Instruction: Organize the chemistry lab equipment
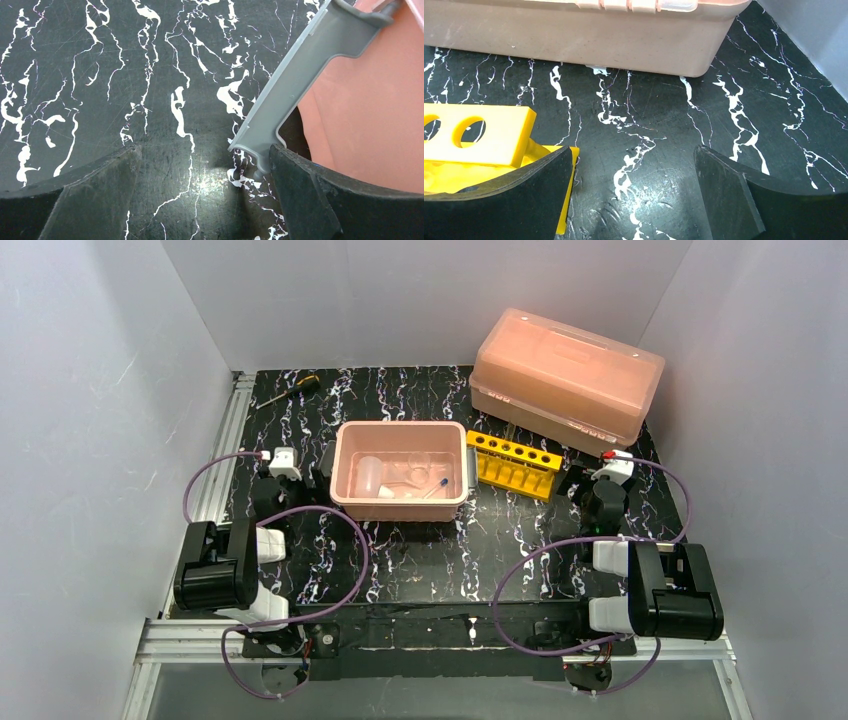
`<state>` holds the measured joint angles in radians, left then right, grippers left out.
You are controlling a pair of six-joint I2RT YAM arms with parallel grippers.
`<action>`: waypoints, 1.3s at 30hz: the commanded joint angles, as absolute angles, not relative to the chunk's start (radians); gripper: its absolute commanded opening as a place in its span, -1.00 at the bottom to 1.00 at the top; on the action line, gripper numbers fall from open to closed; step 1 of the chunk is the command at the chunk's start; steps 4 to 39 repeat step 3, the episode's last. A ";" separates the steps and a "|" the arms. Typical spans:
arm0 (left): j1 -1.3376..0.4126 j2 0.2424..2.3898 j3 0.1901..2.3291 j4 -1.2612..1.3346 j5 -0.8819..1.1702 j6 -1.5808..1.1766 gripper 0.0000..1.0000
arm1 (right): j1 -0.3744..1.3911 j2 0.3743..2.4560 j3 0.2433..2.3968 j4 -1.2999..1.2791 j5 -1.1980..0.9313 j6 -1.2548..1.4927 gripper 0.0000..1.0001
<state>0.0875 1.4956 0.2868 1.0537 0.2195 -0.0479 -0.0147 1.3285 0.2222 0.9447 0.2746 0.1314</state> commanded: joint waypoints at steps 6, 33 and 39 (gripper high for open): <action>0.072 1.490 0.303 1.003 0.181 -0.016 0.97 | -0.018 1.322 0.237 1.018 0.292 0.132 0.97; 0.072 1.490 0.303 1.003 0.181 -0.016 0.97 | -0.018 1.322 0.237 1.018 0.292 0.132 0.97; 0.072 1.490 0.303 1.003 0.181 -0.016 0.97 | -0.018 1.322 0.237 1.018 0.292 0.132 0.97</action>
